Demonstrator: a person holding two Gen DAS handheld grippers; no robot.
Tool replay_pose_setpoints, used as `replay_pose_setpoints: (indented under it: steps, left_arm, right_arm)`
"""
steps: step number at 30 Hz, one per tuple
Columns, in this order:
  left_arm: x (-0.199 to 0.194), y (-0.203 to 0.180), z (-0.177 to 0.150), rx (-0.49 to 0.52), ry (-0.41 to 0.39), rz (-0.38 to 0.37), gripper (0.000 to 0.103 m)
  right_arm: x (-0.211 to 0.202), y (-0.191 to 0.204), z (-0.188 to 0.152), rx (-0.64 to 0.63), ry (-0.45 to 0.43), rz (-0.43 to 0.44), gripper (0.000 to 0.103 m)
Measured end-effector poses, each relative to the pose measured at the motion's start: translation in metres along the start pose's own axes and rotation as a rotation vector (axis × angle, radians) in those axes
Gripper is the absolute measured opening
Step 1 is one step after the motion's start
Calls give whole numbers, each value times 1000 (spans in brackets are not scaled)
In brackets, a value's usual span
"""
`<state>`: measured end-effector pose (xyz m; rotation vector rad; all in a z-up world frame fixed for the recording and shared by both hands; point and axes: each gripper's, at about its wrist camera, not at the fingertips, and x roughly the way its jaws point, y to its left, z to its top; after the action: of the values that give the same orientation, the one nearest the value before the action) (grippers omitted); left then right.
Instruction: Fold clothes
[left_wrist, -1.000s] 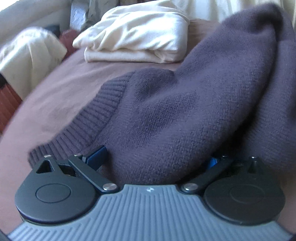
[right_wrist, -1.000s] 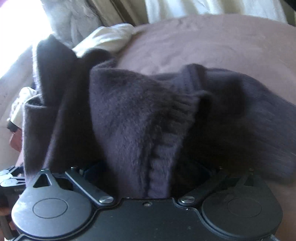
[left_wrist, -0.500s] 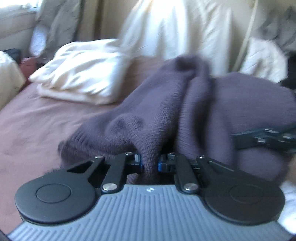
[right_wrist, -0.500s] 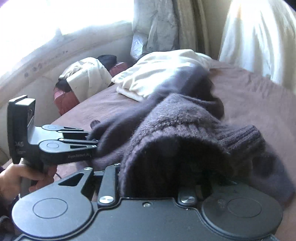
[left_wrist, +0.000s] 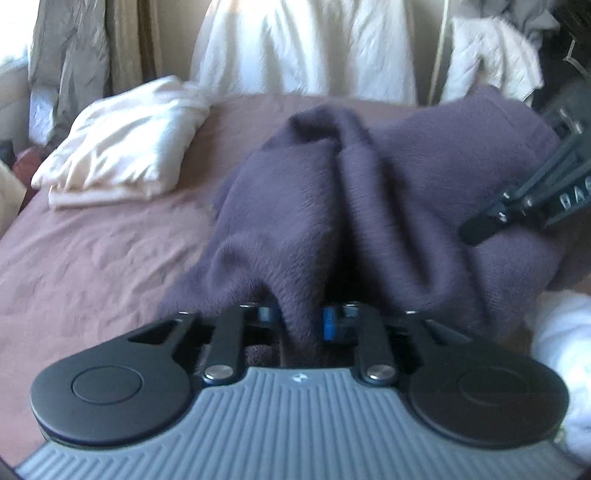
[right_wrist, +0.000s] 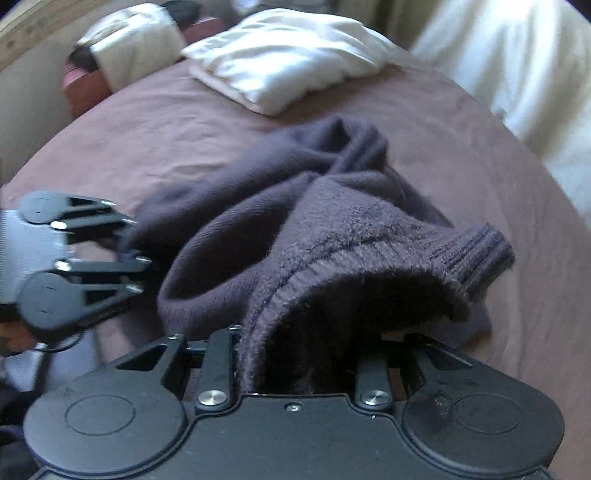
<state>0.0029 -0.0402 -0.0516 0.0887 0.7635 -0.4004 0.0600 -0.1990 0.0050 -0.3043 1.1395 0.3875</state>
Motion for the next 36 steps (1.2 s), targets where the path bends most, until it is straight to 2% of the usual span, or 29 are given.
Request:
replay_pose_setpoints:
  steps: [2, 3, 5, 6, 7, 11, 14, 18, 22, 25, 29, 33, 36]
  left_arm:
    - [13, -3, -6, 37, 47, 44, 51]
    - [21, -6, -10, 69, 61, 71, 52]
    - [33, -14, -18, 138, 68, 130, 36]
    - [36, -17, -19, 159, 66, 149, 19]
    - [32, -22, -17, 186, 44, 180, 12]
    - [10, -35, -2, 277, -62, 317, 11]
    - [-17, -31, 24, 276, -148, 398, 11]
    - [-44, -28, 61, 271, -177, 419, 11]
    - [-67, -52, 102, 389, -273, 502, 11]
    - [-87, -65, 135, 384, -338, 532, 11]
    - [-110, -82, 175, 357, -413, 634, 10]
    - [-128, -102, 209, 304, -495, 629, 11]
    - [-122, -120, 230, 312, -547, 627, 11]
  right_arm:
    - [14, -14, -21, 27, 14, -6, 33]
    - [18, -18, -28, 17, 46, -16, 33]
    - [20, -31, -38, 21, 73, -28, 33]
    - [19, -38, -40, 36, 69, -25, 33]
    - [14, -47, -42, 67, 42, -8, 33]
    - [-15, -81, -44, 156, -74, -16, 33]
    - [-47, -105, -46, 208, -143, -76, 33]
    - [-89, -136, -46, 279, -241, -163, 33]
    - [-137, -169, -47, 353, -360, -208, 32]
    - [-164, -187, -46, 374, -439, -264, 32]
    - [-204, -215, -55, 423, -536, -330, 32]
    - [-240, -240, -59, 430, -650, -405, 32]
    - [-261, -241, -46, 375, -735, -554, 32]
